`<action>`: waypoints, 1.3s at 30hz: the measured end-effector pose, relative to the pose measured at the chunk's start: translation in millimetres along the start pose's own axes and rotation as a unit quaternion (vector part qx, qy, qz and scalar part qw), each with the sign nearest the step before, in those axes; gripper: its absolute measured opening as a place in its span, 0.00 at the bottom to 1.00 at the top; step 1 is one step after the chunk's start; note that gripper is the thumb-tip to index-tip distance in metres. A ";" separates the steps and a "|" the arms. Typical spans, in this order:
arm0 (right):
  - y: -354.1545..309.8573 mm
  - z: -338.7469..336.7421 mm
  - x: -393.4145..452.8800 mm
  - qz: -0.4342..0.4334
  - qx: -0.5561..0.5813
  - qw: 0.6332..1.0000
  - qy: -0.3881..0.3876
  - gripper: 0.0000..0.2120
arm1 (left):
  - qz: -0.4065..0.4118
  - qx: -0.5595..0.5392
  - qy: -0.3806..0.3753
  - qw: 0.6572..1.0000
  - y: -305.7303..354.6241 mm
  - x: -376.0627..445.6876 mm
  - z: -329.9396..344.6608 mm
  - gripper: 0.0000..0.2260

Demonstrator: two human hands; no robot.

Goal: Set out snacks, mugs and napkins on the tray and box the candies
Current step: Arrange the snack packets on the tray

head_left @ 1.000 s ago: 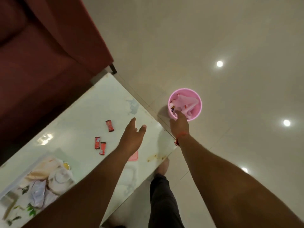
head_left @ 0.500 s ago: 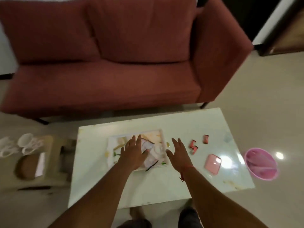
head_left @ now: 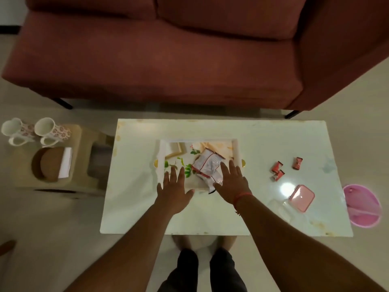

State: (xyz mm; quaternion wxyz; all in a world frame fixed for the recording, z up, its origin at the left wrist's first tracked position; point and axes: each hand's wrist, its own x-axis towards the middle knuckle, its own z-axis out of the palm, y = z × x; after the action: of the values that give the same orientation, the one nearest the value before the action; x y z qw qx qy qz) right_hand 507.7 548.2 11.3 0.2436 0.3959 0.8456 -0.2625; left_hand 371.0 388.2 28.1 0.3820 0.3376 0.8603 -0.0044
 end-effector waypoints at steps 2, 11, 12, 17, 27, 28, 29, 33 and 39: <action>10.2 10.2 25.3 -0.008 0.011 1.000 0.004 0.35 | 0.021 -0.003 0.004 1.000 5.3 23.9 17.8 0.35; 49.4 30.8 136.0 -0.154 -0.083 0.984 0.038 0.41 | 0.055 -0.052 0.059 0.995 23.4 127.2 79.1 0.35; 53.3 33.5 144.5 -0.181 -0.121 0.975 0.038 0.42 | 0.064 -0.008 0.053 0.997 21.9 135.2 85.9 0.38; 53.3 43.2 169.4 -0.250 -0.159 0.954 0.040 0.38 | 0.085 0.080 0.041 0.992 19.2 158.4 101.2 0.43; 50.1 5.0 176.4 -0.172 0.197 0.962 0.077 0.12 | 0.056 -0.276 0.118 0.952 27.2 171.3 63.5 0.15; 50.5 1.1 175.7 -0.143 0.265 0.951 0.068 0.09 | 0.029 -0.335 0.112 0.935 31.3 174.5 60.0 0.15; 51.1 -1.4 175.5 -0.118 0.329 0.935 0.055 0.08 | 0.007 -0.382 0.107 0.918 36.4 177.9 56.7 0.15; 59.0 -3.9 176.6 -0.050 0.434 0.899 0.031 0.16 | -0.022 -0.450 0.098 0.887 56.3 192.6 51.0 0.14; 72.7 6.7 180.2 0.021 0.351 0.931 0.098 0.17 | -0.062 -0.430 0.082 0.897 73.7 209.9 54.0 0.18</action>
State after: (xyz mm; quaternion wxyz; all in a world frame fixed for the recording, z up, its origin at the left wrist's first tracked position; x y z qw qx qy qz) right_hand 464.7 681.4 -123.6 0.0105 0.4977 0.7109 -0.4967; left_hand 348.6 552.0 -130.2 0.4171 0.0855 0.8258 0.3697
